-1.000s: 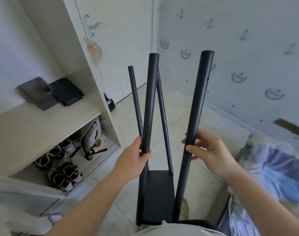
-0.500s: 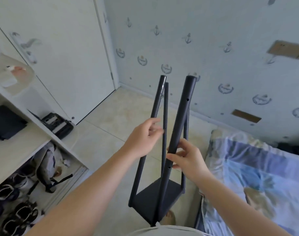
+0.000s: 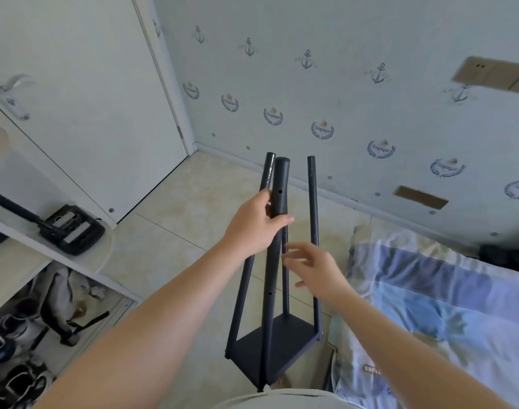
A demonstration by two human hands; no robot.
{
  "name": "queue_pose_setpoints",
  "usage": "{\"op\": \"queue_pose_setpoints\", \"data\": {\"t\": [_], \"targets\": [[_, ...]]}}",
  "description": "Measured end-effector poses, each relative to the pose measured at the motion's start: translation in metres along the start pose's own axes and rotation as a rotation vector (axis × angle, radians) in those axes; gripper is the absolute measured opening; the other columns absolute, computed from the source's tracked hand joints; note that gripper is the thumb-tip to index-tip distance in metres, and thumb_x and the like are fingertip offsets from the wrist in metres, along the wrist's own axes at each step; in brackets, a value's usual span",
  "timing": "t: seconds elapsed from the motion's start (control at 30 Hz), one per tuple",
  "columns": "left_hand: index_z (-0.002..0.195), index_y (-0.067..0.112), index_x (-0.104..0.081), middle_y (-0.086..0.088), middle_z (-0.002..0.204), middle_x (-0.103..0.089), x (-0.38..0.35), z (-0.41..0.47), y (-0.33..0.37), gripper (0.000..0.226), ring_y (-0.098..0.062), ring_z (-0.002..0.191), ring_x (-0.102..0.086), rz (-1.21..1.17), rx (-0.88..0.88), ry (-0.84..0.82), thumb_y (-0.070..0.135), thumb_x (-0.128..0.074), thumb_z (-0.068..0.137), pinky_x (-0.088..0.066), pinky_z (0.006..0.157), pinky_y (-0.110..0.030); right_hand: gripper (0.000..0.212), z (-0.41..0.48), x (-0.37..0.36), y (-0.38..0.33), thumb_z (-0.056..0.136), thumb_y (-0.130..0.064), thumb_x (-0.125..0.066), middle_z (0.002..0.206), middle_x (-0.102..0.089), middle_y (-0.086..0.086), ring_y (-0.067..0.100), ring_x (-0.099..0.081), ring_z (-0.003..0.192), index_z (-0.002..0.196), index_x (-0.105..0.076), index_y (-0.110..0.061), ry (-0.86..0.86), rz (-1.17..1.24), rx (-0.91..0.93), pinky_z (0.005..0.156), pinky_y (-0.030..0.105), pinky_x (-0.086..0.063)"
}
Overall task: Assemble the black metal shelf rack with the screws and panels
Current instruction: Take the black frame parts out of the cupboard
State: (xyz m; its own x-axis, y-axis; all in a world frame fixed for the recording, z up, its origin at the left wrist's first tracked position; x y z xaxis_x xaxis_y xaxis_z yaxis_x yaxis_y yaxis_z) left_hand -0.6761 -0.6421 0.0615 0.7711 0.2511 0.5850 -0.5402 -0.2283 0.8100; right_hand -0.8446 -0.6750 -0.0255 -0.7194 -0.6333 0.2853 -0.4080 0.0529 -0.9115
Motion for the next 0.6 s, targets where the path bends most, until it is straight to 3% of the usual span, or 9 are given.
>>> {"op": "queue_pose_setpoints", "data": {"t": [0.1,0.2,0.3,0.4,0.53,0.6], "targets": [[0.102,0.027,-0.056,0.008,0.094,-0.067,0.003,0.000,-0.009,0.022,-0.011,0.087,-0.066,0.018,0.024,-0.035,0.034,-0.071,0.088,-0.055,0.078,-0.033,0.033,0.021,0.033,0.009,0.099,-0.030,-0.064,0.115,-0.069,-0.010,0.008,-0.067,0.103,0.131,-0.057,-0.031,0.106,0.017,-0.028,0.073,0.032,-0.064],[0.101,0.029,-0.057,0.008,0.096,-0.067,0.012,-0.004,-0.020,0.019,-0.012,0.090,-0.067,0.011,0.059,-0.074,0.030,-0.071,0.088,-0.057,0.086,-0.040,0.037,0.047,0.061,0.014,0.101,-0.030,-0.062,0.121,-0.066,-0.003,0.013,-0.066,0.099,0.137,-0.055,-0.025,0.217,0.004,-0.054,0.080,0.039,-0.063],[0.096,0.034,-0.057,0.013,0.093,-0.070,0.025,-0.010,-0.034,0.019,-0.007,0.093,-0.066,0.011,0.070,-0.109,0.024,-0.071,0.088,-0.056,0.089,-0.042,0.044,0.074,0.083,0.011,0.102,-0.028,-0.060,0.133,-0.063,0.000,0.013,-0.062,0.103,0.144,-0.048,-0.022,0.304,-0.033,-0.067,0.079,0.034,-0.055],[0.093,0.036,-0.059,0.018,0.092,-0.070,0.040,-0.016,-0.044,0.022,-0.006,0.089,-0.068,0.023,0.070,-0.147,0.019,-0.071,0.087,-0.056,0.089,-0.041,0.058,0.097,0.102,0.002,0.103,-0.031,-0.058,0.151,-0.049,0.000,0.021,-0.059,0.107,0.155,-0.034,-0.022,0.349,-0.060,-0.097,0.077,0.035,-0.050],[0.089,0.038,-0.062,0.016,0.095,-0.072,0.066,-0.024,-0.053,0.027,-0.006,0.088,-0.071,0.007,0.073,-0.158,0.013,-0.071,0.086,-0.056,0.089,-0.037,0.077,0.122,0.120,-0.003,0.103,-0.030,-0.058,0.167,-0.024,0.002,0.032,-0.044,0.139,0.163,-0.010,-0.025,0.389,-0.102,-0.160,0.102,0.045,-0.045],[0.090,0.036,-0.064,0.015,0.097,-0.072,0.079,-0.028,-0.057,0.025,-0.007,0.090,-0.071,0.005,0.069,-0.176,0.013,-0.070,0.085,-0.055,0.090,-0.037,0.086,0.130,0.129,0.000,0.101,-0.028,-0.060,0.168,-0.018,0.005,0.034,-0.042,0.139,0.163,-0.001,-0.027,0.420,-0.109,-0.205,0.099,0.047,-0.046]]}}
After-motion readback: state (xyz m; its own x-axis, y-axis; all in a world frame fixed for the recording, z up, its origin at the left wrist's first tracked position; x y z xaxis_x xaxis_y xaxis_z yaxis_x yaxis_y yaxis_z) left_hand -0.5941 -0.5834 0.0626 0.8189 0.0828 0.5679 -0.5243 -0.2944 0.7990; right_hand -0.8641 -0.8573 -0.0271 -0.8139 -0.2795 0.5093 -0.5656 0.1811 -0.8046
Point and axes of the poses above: each hand's wrist, its own z-axis towards the middle knuckle, its own x-axis out of the back of the hand, y = z × x, the point moved 1 cm from there along z, towards the middle knuckle
